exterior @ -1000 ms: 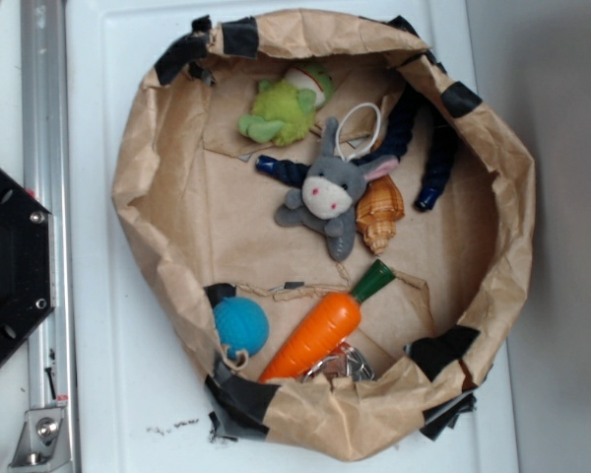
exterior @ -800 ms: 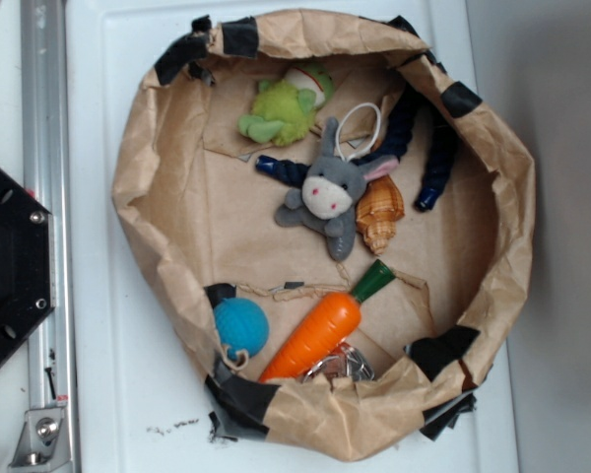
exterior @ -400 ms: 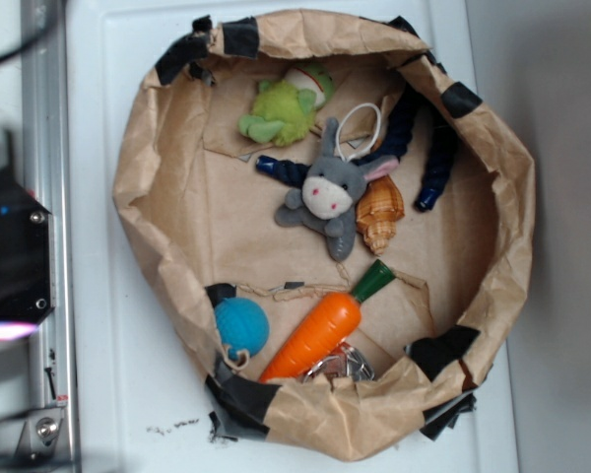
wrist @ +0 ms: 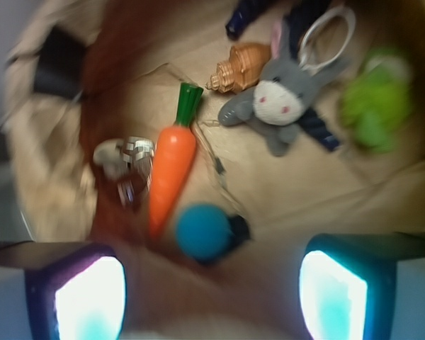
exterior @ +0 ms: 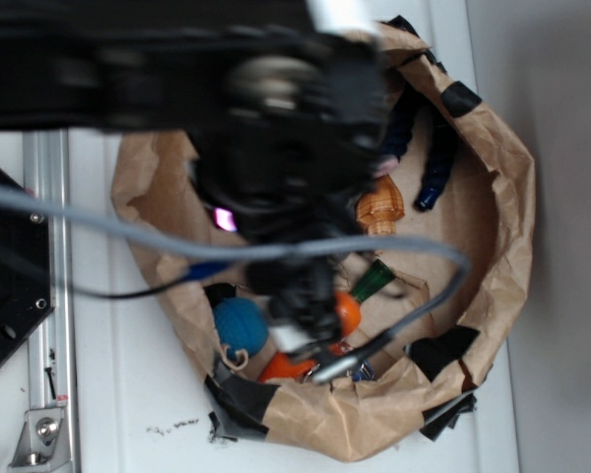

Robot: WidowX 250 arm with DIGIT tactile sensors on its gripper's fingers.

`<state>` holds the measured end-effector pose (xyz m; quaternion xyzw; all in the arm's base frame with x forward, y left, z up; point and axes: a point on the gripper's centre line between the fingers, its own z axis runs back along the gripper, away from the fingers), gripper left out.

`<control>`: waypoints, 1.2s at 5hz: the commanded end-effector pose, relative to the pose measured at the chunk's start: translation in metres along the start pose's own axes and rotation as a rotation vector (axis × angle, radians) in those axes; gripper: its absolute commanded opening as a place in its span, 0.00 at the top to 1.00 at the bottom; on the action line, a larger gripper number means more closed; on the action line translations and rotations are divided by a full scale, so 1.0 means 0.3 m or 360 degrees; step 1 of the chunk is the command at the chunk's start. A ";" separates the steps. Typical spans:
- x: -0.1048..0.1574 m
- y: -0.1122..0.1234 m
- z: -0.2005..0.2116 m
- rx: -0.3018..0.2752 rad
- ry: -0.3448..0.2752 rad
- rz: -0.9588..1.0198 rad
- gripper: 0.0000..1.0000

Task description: Grab the blue ball.

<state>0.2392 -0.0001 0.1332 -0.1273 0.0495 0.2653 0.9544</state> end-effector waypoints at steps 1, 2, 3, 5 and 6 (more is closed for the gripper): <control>-0.033 -0.027 -0.252 0.0194 0.0186 0.0211 0.00; -0.077 -0.033 -0.353 0.0171 0.0435 0.0202 0.00; -0.166 -0.070 -0.432 0.0289 0.0562 0.0076 0.00; -0.172 -0.058 -0.402 0.0311 0.0493 -0.0118 1.00; -0.112 -0.047 -0.233 0.0250 0.0281 -0.0191 1.00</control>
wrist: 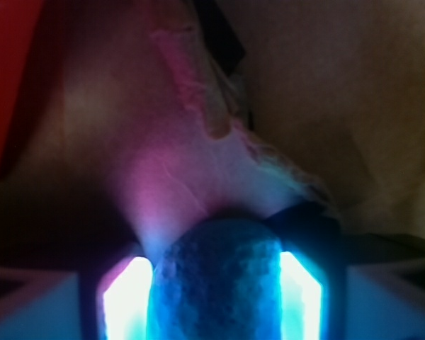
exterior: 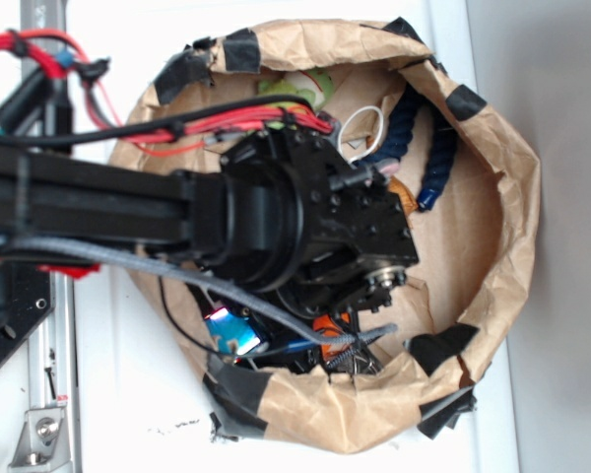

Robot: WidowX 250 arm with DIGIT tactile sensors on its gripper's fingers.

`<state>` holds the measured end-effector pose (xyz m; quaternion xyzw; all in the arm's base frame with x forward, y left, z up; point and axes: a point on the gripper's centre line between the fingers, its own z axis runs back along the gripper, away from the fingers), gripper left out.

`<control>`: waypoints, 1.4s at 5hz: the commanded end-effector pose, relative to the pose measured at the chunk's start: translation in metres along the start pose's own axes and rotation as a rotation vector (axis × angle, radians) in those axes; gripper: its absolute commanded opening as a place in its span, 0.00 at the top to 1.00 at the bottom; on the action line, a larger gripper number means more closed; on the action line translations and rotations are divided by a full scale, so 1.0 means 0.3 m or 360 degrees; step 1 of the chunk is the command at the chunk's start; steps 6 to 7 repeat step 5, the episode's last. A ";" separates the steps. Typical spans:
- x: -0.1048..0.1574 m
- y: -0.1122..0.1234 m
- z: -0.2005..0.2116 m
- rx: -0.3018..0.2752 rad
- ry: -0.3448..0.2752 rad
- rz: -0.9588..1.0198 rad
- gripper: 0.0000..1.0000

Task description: Grab the blue ball.

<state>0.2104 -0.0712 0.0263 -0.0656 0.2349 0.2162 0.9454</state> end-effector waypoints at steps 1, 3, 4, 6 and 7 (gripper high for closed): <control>-0.033 0.109 0.363 -0.0050 -0.0684 -0.0303 1.00; -0.082 0.167 0.513 0.0075 -0.1189 -0.0547 1.00; -0.080 0.162 0.473 0.0050 -0.1275 -0.0564 1.00; -0.090 0.150 0.436 0.0060 -0.1234 -0.0564 1.00; -0.090 0.150 0.436 0.0060 -0.1234 -0.0564 1.00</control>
